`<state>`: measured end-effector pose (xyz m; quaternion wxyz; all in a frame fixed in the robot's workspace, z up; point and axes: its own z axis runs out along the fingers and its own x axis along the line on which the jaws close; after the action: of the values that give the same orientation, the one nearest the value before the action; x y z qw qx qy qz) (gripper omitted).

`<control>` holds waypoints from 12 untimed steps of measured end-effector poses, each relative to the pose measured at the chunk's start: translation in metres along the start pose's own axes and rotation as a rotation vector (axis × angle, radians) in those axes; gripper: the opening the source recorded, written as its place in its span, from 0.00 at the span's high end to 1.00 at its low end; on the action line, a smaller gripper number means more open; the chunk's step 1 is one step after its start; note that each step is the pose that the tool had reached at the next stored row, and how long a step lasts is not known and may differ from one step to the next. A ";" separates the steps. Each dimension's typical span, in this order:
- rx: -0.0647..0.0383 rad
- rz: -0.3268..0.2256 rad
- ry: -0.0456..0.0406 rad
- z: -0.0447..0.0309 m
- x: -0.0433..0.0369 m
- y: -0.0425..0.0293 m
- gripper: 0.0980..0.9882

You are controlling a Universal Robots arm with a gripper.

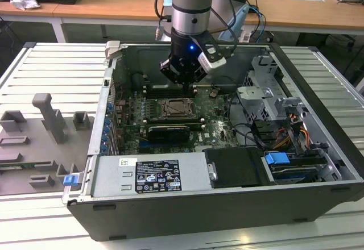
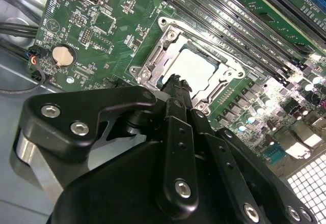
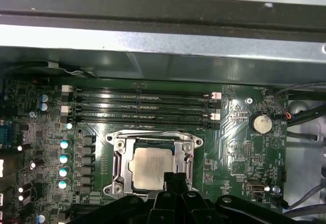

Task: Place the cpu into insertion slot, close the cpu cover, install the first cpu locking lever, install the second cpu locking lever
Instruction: 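Install the second cpu locking lever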

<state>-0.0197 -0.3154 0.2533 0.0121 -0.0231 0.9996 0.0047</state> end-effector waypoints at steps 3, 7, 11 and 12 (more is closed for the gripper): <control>0.000 0.000 0.0000 -0.0007 0.0000 -0.0004 0.99; 0.001 0.000 0.0000 -0.0007 0.0000 -0.0012 0.99; 0.001 0.000 0.0000 -0.0007 0.0001 -0.0022 0.99; 0.001 0.000 0.0001 -0.0009 0.0001 -0.0023 0.99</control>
<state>-0.0198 -0.3177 0.2541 0.0121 -0.0231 0.9997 0.0040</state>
